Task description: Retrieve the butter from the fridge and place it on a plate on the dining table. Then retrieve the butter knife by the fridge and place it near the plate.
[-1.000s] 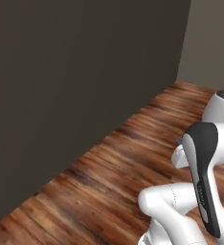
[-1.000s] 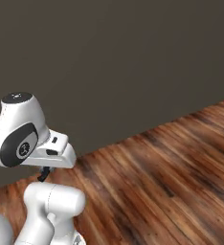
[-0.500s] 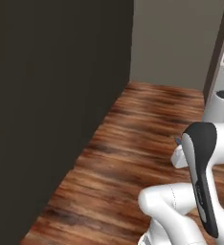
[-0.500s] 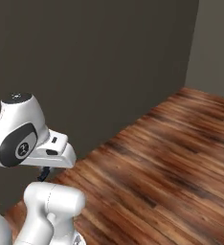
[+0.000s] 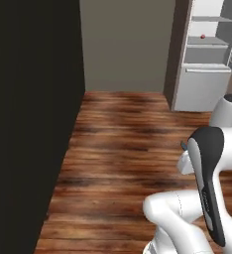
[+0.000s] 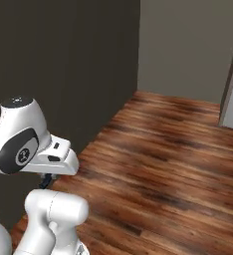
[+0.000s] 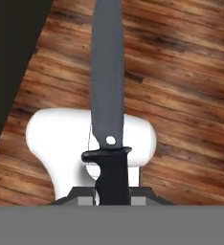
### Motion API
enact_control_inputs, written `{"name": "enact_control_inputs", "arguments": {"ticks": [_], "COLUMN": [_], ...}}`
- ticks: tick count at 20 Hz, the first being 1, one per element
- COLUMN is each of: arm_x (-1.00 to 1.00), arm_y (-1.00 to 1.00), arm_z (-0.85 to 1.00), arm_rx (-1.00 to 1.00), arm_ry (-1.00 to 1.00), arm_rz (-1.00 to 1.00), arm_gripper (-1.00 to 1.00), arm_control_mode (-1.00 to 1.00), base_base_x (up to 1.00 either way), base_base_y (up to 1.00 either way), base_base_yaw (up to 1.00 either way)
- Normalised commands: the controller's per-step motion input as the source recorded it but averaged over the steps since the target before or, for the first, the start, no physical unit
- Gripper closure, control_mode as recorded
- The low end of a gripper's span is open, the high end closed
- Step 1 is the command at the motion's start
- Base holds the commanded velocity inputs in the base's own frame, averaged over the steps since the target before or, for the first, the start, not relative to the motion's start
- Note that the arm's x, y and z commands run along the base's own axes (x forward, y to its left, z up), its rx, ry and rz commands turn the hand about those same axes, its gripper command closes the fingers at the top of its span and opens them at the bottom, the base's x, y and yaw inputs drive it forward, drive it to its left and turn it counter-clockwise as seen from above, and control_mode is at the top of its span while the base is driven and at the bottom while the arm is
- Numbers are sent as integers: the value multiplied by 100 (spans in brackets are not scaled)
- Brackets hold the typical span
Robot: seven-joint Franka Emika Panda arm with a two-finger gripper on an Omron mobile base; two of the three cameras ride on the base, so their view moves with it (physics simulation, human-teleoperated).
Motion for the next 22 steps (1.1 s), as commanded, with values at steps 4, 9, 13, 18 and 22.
{"name": "enact_control_inputs", "arguments": {"ticks": [4, 9, 13, 18, 22], "arm_x": [0, 0, 0, 0, 0], "arm_y": [0, 0, 0, 0, 0], "arm_z": [0, 0, 0, 0, 0], "arm_rx": [0, 0, 0, 0, 0], "arm_ry": [0, 0, 0, 0, 0], "arm_rz": [0, 0, 0, 0, 0], "arm_gripper": [100, 100, 100, 100, 100], "arm_control_mode": [100, 100, 100, 100, 100], "base_base_x": [100, 91, 81, 87, 96], "base_base_y": [24, 7, 0, 0, 11], "base_base_yaw": [-55, -62, -65, -63, -61]}}
